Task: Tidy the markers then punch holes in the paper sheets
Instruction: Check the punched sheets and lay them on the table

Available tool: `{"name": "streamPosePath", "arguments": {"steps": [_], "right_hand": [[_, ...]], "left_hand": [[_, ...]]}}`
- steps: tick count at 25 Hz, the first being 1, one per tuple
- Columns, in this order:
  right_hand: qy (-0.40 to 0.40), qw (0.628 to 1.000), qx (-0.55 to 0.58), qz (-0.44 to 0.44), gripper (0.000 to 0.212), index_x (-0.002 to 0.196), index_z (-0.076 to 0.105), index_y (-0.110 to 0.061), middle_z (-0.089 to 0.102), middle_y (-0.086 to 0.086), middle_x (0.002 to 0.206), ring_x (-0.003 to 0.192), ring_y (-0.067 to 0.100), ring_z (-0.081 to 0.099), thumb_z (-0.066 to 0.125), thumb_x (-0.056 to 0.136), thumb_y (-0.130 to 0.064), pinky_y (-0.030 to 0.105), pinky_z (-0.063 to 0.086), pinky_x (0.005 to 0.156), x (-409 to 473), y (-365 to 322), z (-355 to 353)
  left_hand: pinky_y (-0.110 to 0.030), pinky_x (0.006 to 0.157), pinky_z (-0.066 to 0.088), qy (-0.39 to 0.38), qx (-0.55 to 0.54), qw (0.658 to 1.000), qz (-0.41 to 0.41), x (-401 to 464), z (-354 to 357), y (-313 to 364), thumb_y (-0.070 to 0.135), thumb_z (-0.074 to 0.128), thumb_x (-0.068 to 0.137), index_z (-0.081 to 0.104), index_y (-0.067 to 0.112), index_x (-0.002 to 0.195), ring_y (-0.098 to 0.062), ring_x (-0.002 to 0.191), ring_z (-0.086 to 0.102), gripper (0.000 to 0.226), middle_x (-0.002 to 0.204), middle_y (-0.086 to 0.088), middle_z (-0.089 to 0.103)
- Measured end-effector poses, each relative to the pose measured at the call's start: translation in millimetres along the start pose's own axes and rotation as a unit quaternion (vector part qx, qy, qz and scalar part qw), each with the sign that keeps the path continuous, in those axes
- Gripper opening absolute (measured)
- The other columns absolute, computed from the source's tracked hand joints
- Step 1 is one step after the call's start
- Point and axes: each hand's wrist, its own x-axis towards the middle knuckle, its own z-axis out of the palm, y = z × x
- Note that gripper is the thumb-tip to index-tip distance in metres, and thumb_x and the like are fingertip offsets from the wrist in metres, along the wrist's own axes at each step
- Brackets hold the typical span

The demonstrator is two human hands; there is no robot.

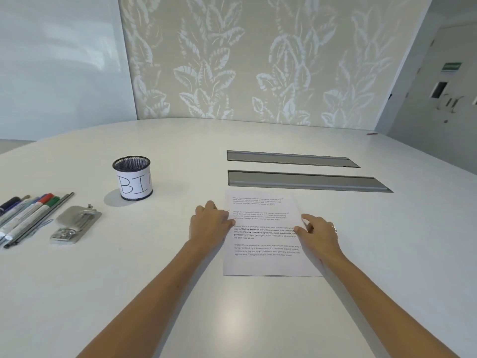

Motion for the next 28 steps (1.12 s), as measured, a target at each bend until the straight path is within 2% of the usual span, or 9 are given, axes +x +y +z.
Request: {"name": "streamPosePath", "arguments": {"steps": [2, 4, 8, 13, 21, 23, 24, 26, 28], "right_hand": [[0.007, 0.998, -0.056, -0.006, 0.034, 0.122, 0.059, -0.032, 0.054, 0.004, 0.111, 0.115, 0.031, 0.041, 0.057, 0.088, -0.037, 0.042, 0.032, 0.100, 6.5, 2.9, 5.3], [0.005, 0.991, -0.121, -0.052, 0.028, 0.118, 0.060, -0.034, 0.049, 0.000, 0.130, 0.122, 0.027, 0.037, 0.049, 0.093, -0.036, 0.042, 0.028, 0.100, 8.6, 7.4, 9.8], [-0.056, 0.981, -0.142, -0.120, 0.036, 0.131, 0.049, -0.029, 0.033, -0.007, 0.154, 0.143, 0.015, 0.023, 0.032, 0.100, -0.032, 0.040, 0.019, 0.108, 10.7, 12.9, 12.0], [-0.091, 0.973, -0.167, -0.133, 0.045, 0.144, 0.036, -0.020, 0.023, -0.003, 0.159, 0.146, 0.014, 0.016, 0.025, 0.102, -0.033, 0.038, 0.015, 0.115, 14.0, 13.1, 6.7], [-0.097, 0.978, -0.126, -0.132, 0.045, 0.144, 0.037, -0.018, 0.025, 0.000, 0.158, 0.146, 0.016, 0.018, 0.027, 0.102, -0.033, 0.039, 0.016, 0.117, 13.6, 11.5, 3.6], [-0.091, 0.989, -0.050, -0.107, 0.045, 0.142, 0.042, -0.017, 0.030, 0.000, 0.156, 0.145, 0.017, 0.023, 0.033, 0.101, -0.035, 0.039, 0.018, 0.118, 13.0, 12.2, -0.1], [-0.092, 0.992, 0.003, -0.083, 0.045, 0.141, 0.044, -0.017, 0.032, 0.000, 0.155, 0.143, 0.017, 0.027, 0.037, 0.100, -0.037, 0.038, 0.020, 0.117, 12.8, 11.1, -2.3], [-0.094, 0.990, 0.105, -0.028, 0.049, 0.141, 0.042, -0.015, 0.037, 0.001, 0.153, 0.141, 0.019, 0.033, 0.044, 0.098, -0.038, 0.035, 0.023, 0.116, 15.3, 6.2, -8.4], [-0.077, 0.989, 0.124, 0.011, 0.048, 0.140, 0.042, -0.010, 0.040, 0.008, 0.150, 0.137, 0.024, 0.038, 0.048, 0.098, -0.032, 0.035, 0.027, 0.111, 20.0, -4.5, -12.0]], "left_hand": [[-0.039, 0.087, 0.031, 0.009, 0.010, 1.000, -0.001, 5.8, 4.4, -4.2, 0.047, 0.056, 0.087, 0.070, 0.029, 0.106, -0.026, 0.119, 0.042, 0.029, 0.125, 0.005, 0.054], [-0.042, 0.093, 0.028, -0.003, 0.017, 1.000, 0.007, 11.0, 7.6, -6.7, 0.048, 0.052, 0.089, 0.067, 0.033, 0.112, -0.020, 0.130, 0.039, 0.031, 0.139, 0.014, 0.051], [-0.043, 0.098, 0.025, -0.004, 0.003, 1.000, 0.003, 14.3, 11.8, -9.6, 0.047, 0.050, 0.090, 0.063, 0.034, 0.117, -0.015, 0.136, 0.036, 0.033, 0.144, 0.016, 0.048], [-0.042, 0.098, 0.023, 0.003, 0.008, 1.000, 0.010, 14.2, 14.6, -11.3, 0.048, 0.048, 0.091, 0.065, 0.031, 0.113, -0.015, 0.136, 0.036, 0.033, 0.144, 0.016, 0.047], [-0.042, 0.098, 0.022, -0.008, 0.011, 1.000, 0.014, 10.4, 10.3, -7.5, 0.047, 0.043, 0.093, 0.064, 0.030, 0.113, -0.014, 0.135, 0.037, 0.033, 0.144, 0.015, 0.048], [-0.041, 0.090, 0.025, 0.001, -0.012, 1.000, 0.013, 8.5, 6.8, -5.6, 0.043, 0.037, 0.096, 0.064, 0.027, 0.103, -0.018, 0.126, 0.047, 0.032, 0.130, 0.009, 0.061], [-0.039, 0.084, 0.026, 0.009, -0.043, 0.999, 0.006, 7.5, 3.9, -5.7, 0.041, 0.034, 0.097, 0.062, 0.024, 0.090, -0.022, 0.114, 0.055, 0.034, 0.110, 0.005, 0.068], [-0.036, 0.079, 0.026, 0.009, -0.117, 0.993, -0.027, 4.2, -4.1, -4.7, 0.041, 0.028, 0.099, 0.051, 0.019, 0.069, -0.025, 0.088, 0.058, 0.044, 0.072, 0.006, 0.061], [-0.037, 0.082, 0.031, -0.026, -0.188, 0.981, -0.038, 3.2, -13.8, -6.8, 0.043, 0.026, 0.100, 0.054, 0.014, 0.073, -0.024, 0.084, 0.055, 0.049, 0.072, 0.005, 0.058]]}}
